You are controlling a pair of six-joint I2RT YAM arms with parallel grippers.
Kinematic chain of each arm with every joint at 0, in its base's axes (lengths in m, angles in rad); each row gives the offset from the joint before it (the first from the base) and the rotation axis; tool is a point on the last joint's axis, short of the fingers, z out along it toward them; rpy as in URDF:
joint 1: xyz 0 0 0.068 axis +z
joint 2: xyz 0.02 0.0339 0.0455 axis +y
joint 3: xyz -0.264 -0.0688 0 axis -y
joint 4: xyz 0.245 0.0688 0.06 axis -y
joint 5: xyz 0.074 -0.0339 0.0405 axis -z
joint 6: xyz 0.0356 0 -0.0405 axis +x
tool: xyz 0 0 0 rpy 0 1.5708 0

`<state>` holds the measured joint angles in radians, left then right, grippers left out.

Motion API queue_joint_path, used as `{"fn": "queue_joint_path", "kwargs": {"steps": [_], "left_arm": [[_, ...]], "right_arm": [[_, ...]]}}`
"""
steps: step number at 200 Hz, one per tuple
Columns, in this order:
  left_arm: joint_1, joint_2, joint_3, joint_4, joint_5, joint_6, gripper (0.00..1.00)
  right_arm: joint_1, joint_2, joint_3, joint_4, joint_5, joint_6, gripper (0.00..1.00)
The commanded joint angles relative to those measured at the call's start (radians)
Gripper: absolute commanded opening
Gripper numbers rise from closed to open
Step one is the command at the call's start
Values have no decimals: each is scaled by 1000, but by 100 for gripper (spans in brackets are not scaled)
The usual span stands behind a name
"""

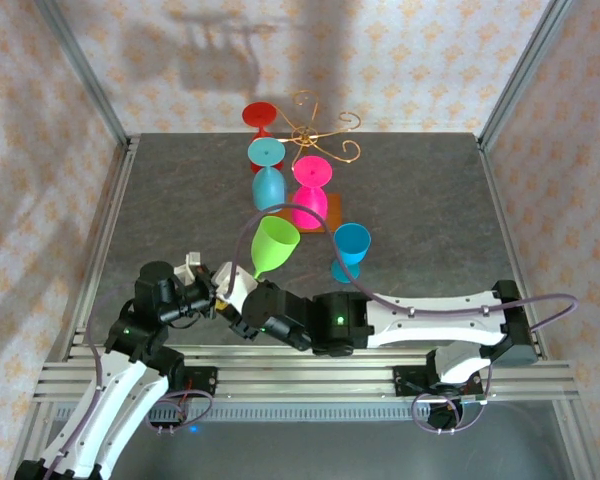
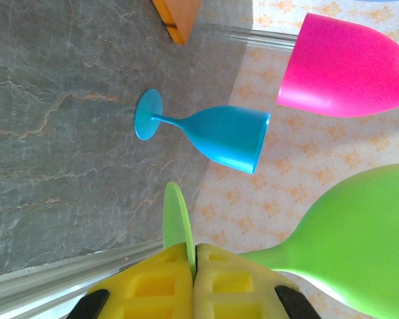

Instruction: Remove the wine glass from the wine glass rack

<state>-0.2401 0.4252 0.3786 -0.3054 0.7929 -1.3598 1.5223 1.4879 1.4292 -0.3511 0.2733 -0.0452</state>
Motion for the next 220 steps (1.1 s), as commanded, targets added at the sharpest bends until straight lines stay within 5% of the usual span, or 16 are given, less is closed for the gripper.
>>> {"fn": "queue_joint_path", "kwargs": {"steps": [1,57,154,220], "left_arm": [[4,-30,-19,72,-17,39,0],[4,-67,-55,56,-17,103,0],[4,-156,-208,274,17,95,0],[5,-195,-255,309,16,73,0]], "right_arm": [[-17,-22,89,-140,-41,108,32],[-132,-88,164,-253,-222,288,37],[-350,-163,137,-328,-418,384,62],[-382,-87,196,-418,-443,325,61]]}}
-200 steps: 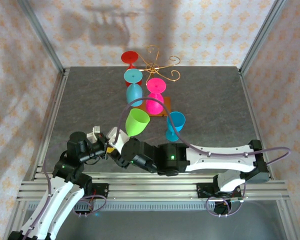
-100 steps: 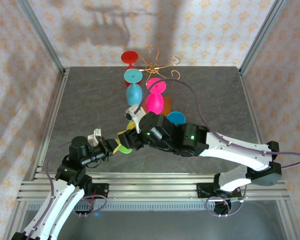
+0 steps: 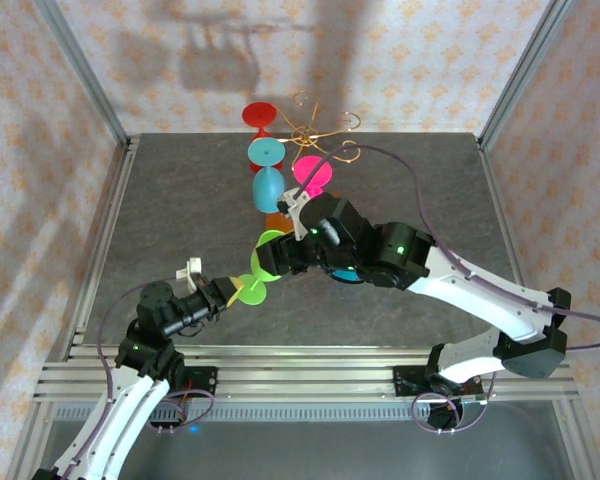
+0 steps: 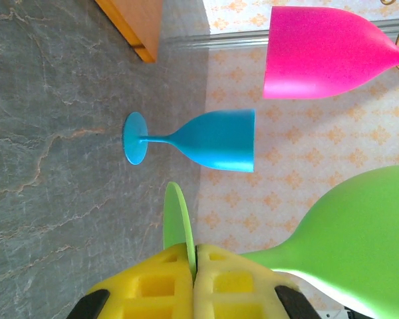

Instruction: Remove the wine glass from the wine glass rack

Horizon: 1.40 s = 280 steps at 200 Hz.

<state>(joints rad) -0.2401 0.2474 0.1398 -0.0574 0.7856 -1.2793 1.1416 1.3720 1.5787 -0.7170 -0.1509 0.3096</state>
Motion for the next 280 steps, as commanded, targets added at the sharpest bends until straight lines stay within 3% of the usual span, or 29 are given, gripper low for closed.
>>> {"fn": "queue_joint_path", "kwargs": {"steps": [1,134,160,193,228,239,280], "left_arm": [[4,-17,-17,62,23,-8,0],[4,-22,-16,57,23,-9,0],[4,-22,-15,55,24,-8,0],[5,-22,-13,48,23,-9,0],[4,-16,9,21,17,-8,0],[4,-17,18,6,14,-8,10],[4,-20,45,-72,-21,34,31]], "right_arm": [[-2,31,48,-53,-19,-31,61],[-2,146,98,-78,-74,-67,36],[-2,154,99,-80,-78,-69,26],[-2,154,104,-88,-78,-72,0],[-3,139,100,-95,-68,-70,0],[-3,134,95,-95,-62,-66,0],[-3,115,65,-108,-5,-47,0]]}}
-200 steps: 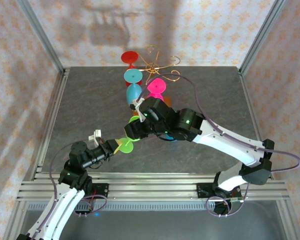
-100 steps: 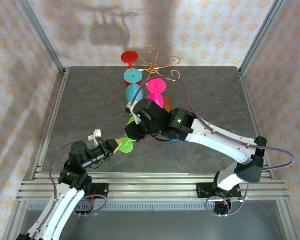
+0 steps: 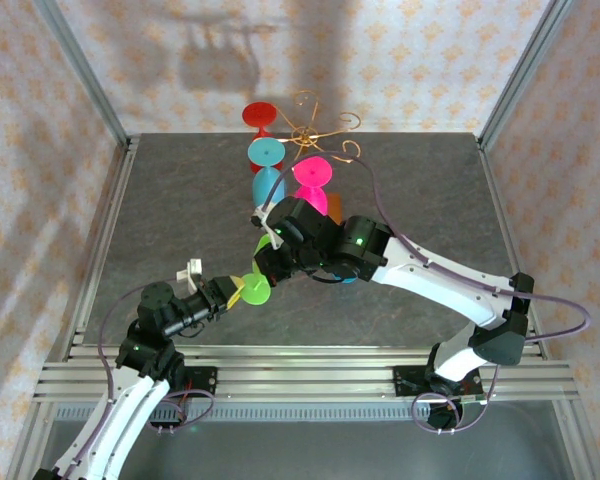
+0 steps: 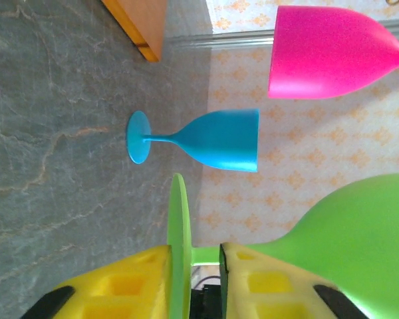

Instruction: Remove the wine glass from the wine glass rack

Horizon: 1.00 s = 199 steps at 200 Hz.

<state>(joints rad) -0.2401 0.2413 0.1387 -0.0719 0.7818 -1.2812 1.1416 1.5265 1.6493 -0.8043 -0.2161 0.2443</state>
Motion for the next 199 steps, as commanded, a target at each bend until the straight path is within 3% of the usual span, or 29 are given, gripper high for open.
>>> {"fn": "queue_joint_path", "kwargs": {"steps": [1,71,126,199], "left_arm": [[4,-15,46,-60,-18,37,32],[4,-16,223,-493,-210,270,35],[4,93,279,-456,-234,337,35],[4,298,403,-443,-253,481,32]], "right_arm": [[-2,-40,-6,-20,61,18,0],[38,-124,-152,-54,182,103,0],[129,-213,-321,-83,332,253,0],[156,-336,-512,-157,499,444,0]]}}
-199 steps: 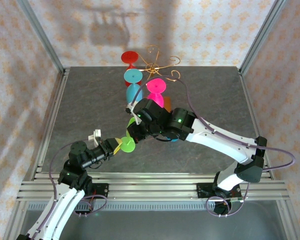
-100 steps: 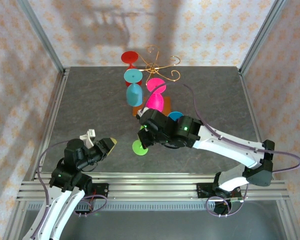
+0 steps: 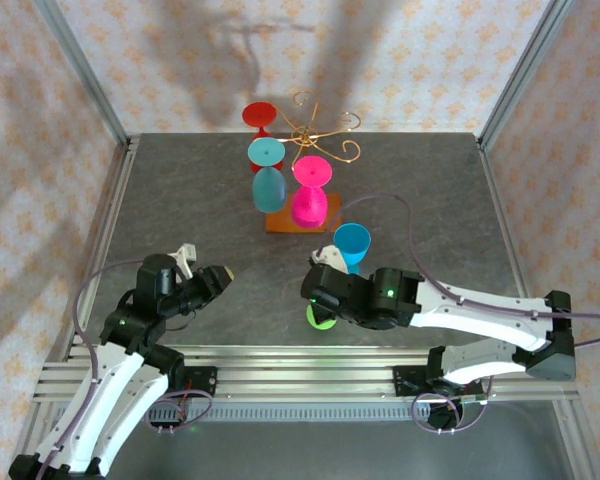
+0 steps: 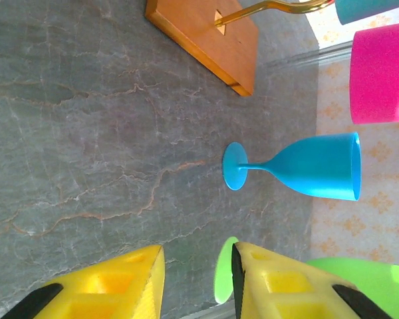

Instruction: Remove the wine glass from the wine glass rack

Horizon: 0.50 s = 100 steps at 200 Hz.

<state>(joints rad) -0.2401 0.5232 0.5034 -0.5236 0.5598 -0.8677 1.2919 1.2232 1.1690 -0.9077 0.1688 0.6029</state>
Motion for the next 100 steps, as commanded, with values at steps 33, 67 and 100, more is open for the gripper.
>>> {"fn": "queue_joint_path", "kwargs": {"steps": [33,67,100], "left_arm": [[4,54,39,38,-23,68,32],[4,67,29,56,-21,64,32],[4,69,27,57,-18,64,33]], "right_arm": [[6,-33,-47,-100,166,103,0],[6,-33,-67,-120,196,114,0],[6,-33,-99,-92,185,117,0]]}}
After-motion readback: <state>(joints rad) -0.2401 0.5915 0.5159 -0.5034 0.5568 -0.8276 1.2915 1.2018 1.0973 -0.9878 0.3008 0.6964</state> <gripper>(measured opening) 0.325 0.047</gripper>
